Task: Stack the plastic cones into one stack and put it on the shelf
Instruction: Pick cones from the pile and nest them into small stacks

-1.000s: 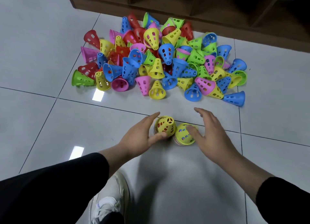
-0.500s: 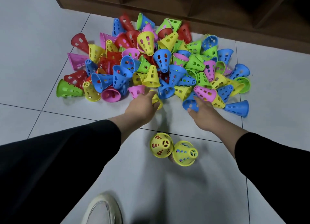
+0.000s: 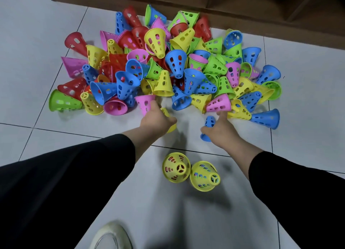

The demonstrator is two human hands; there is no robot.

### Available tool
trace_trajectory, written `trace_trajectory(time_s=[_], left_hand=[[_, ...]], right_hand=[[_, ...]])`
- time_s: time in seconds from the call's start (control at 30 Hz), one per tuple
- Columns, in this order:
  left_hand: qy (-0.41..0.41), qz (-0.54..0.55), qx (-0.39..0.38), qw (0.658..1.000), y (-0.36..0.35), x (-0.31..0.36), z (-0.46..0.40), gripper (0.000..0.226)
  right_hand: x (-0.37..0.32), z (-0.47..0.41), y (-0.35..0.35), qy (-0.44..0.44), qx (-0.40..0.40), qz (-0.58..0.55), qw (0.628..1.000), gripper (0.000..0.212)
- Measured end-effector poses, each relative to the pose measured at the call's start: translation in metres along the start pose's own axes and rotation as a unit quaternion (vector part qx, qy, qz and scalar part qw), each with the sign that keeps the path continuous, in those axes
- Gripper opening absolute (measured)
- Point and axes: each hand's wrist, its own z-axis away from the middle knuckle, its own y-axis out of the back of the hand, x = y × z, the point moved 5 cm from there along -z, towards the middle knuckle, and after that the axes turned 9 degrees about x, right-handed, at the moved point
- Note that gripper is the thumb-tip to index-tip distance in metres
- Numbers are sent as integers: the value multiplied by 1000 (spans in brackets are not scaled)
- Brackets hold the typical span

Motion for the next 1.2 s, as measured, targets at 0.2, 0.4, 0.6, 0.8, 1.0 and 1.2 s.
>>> trace_trajectory(time_s=[0.2, 0.4, 0.6, 0.8, 1.0, 1.2], left_hand=[[0, 52, -50, 997, 0, -14, 13, 94], [-4, 256, -37, 966, 34, -19, 43, 83], [-69, 342, -38, 936, 70, -19, 112, 66], [-288, 217, -14, 932, 66, -17, 172, 69], [-311, 102, -24, 945, 33, -30, 166, 42], [-312, 20, -22, 950, 28, -31, 162, 42]], right_hand=[[5, 21, 20, 19, -2, -89, 996, 47], [-3, 77, 74, 97, 61, -281, 953, 45], [4, 161, 85, 193, 19, -337, 921, 50], [23, 187, 56, 226, -10, -262, 938, 52], [45, 177, 28, 197, 2, -157, 968, 38], [46, 176, 26, 196, 10, -121, 973, 45]])
